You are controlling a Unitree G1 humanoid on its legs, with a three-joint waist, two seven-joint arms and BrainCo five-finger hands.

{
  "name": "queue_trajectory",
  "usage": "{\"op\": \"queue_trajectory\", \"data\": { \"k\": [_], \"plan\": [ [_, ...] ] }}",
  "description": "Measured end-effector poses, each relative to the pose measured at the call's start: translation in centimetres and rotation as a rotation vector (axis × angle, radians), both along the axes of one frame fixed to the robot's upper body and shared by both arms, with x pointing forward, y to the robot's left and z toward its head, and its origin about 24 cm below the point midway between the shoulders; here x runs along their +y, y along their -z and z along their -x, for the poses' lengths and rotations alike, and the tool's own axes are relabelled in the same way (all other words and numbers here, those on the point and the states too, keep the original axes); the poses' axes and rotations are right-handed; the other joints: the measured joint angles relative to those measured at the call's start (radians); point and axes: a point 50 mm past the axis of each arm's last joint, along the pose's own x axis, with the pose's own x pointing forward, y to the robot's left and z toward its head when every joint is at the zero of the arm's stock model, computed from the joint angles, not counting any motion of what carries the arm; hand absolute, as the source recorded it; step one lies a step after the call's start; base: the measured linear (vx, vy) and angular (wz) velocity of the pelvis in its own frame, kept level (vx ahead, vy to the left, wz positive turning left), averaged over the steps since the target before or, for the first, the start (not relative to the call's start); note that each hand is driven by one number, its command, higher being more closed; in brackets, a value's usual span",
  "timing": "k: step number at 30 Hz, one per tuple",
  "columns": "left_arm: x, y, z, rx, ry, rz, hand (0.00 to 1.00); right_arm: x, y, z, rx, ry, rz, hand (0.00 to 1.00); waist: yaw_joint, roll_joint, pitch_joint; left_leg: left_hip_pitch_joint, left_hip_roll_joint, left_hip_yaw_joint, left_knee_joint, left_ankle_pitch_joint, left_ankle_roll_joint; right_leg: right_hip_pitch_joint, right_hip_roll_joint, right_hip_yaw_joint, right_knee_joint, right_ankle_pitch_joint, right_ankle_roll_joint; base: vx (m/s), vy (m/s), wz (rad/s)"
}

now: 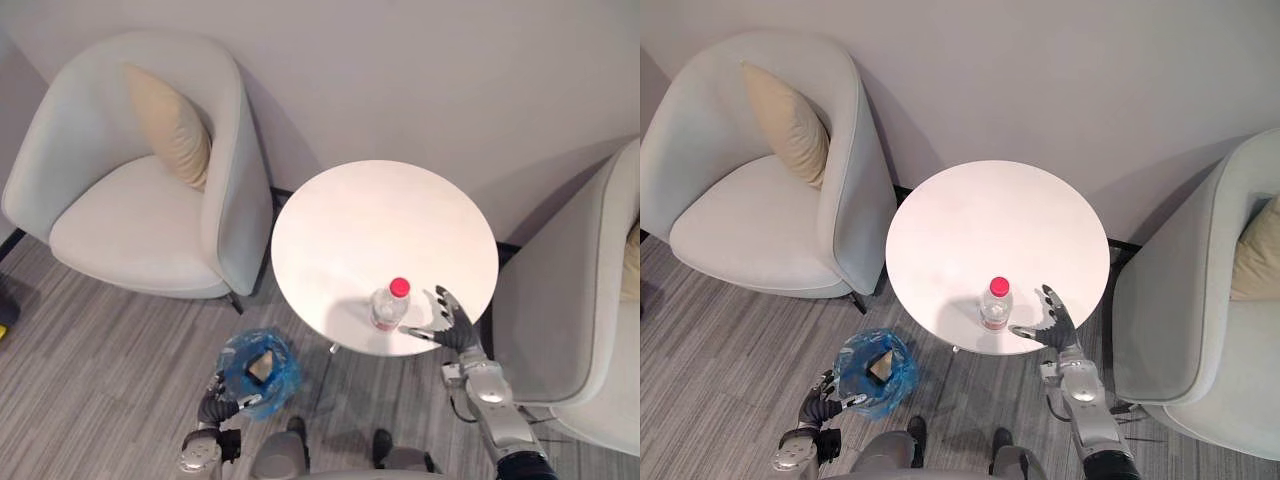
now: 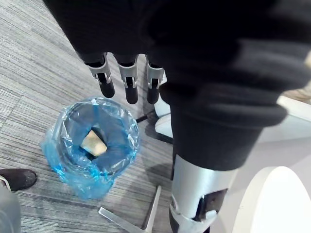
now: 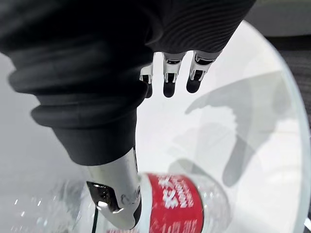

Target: Gather rubbish on tea table into small bin, then transfer packed bag to large trash can.

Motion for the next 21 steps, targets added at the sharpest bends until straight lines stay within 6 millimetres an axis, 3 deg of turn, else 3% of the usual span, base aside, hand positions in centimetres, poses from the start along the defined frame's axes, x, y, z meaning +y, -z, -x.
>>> {"op": "queue_trajectory", "data": {
  "k": [8,9,15,18,21],
  "plan": [
    [-0.8,0.6,0.5,0.031,0.029,0.013,0.00,1.4,-0.8,-2.7,-0.033,-0.006,-0.004,0.00,0.028,0.027,0.017,-0.006,-0.021,-0.079,-0.098,0.094,-0.003,-0.010,-0.016,-0.070,-0.009,0.026,-0.003,-0.11,-0.002,0.30],
    [-0.8,0.7,0.7,0.036,0.029,0.014,0.00,1.8,-1.1,-3.5,-0.045,-0.006,-0.006,1.00,0.029,0.034,0.023,-0.018,-0.022,-0.085,-0.110,0.111,-0.004,-0.022,-0.016,-0.081,-0.009,0.031,-0.001,-0.16,0.015,0.23],
    [-1.5,0.7,0.4,0.028,0.054,0.023,0.00,1.8,-3.3,-6.3,-0.121,0.054,0.012,1.00,0.055,0.067,0.053,-0.051,-0.022,-0.135,-0.162,0.167,-0.012,-0.052,-0.010,-0.124,-0.020,0.049,0.001,-0.13,0.002,0.23],
    [-1.6,0.7,0.4,0.028,0.061,0.026,0.00,1.9,-3.4,-6.7,-0.120,0.060,0.001,1.00,0.080,0.070,0.055,-0.067,-0.022,-0.153,-0.162,0.173,-0.017,-0.057,-0.010,-0.145,-0.020,0.047,0.000,-0.04,-0.011,0.25],
    [-1.6,0.7,0.4,0.028,0.053,0.033,0.00,2.2,-3.8,-7.1,-0.130,0.070,-0.046,1.00,0.082,0.070,0.055,-0.083,-0.024,-0.177,-0.176,0.191,-0.019,-0.068,-0.010,-0.166,-0.019,0.049,-0.001,0.01,-0.020,0.18]
  ]
}}
